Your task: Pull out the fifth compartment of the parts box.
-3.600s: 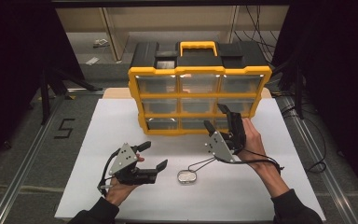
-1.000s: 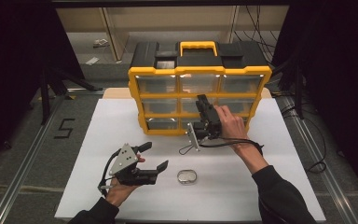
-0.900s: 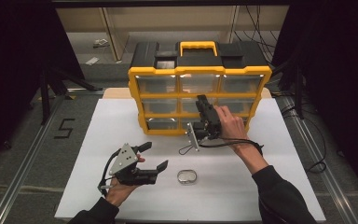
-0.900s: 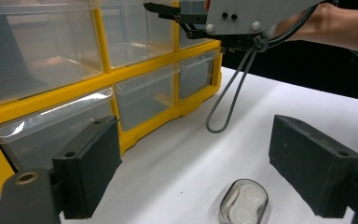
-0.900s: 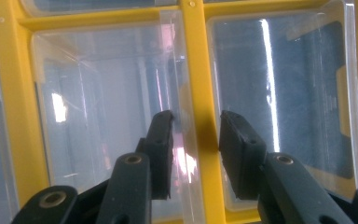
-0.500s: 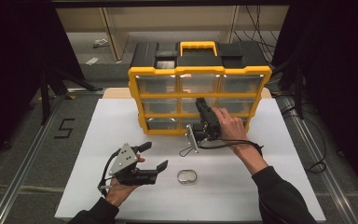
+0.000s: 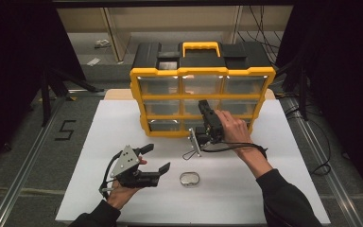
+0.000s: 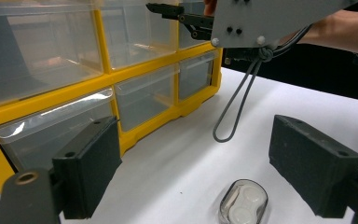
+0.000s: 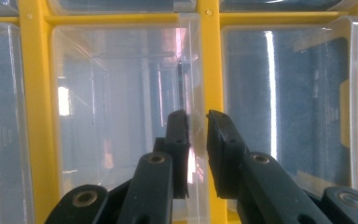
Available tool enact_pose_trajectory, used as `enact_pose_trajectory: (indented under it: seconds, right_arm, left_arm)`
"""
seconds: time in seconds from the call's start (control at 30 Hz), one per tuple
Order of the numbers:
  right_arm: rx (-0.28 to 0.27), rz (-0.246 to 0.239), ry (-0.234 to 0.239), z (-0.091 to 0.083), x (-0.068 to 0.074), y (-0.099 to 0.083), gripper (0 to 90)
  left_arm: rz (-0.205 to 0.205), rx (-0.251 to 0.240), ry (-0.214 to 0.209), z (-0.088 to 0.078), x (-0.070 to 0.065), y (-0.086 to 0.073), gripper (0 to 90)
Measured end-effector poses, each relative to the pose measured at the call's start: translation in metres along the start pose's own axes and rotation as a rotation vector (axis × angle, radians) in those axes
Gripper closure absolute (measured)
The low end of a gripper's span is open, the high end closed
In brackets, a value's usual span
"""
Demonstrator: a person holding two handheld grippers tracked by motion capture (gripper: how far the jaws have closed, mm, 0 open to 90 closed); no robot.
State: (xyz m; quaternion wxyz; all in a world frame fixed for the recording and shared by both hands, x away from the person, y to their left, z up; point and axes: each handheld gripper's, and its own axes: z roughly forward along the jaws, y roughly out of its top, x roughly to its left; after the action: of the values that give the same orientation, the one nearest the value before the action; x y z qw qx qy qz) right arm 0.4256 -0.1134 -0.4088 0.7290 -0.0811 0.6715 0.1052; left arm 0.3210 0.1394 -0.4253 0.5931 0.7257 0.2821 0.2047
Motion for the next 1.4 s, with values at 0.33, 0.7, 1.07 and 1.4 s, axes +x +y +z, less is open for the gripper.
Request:
enact_pose_trajectory:
  seconds: [0.33,0.7,1.07,1.4]
  right_arm:
    - [-0.019,-0.010,-0.018,-0.010,0.002,0.000,80.2]
    - [-0.035,-0.016,-0.030,-0.018,0.003,0.000,80.3]
    - [-0.050,-0.023,-0.038,-0.025,0.003,0.000,80.4]
    - [-0.058,-0.017,-0.048,-0.033,0.004,0.001,80.4]
  left_arm:
    - [-0.001,0.001,0.001,0.000,0.000,0.000,16.2]
    - [0.000,0.001,0.002,0.000,0.000,0.000,16.2]
    - [0.000,0.002,0.003,0.000,0.000,0.000,16.2]
    - [0.001,0.003,0.005,0.000,0.000,0.000,16.3]
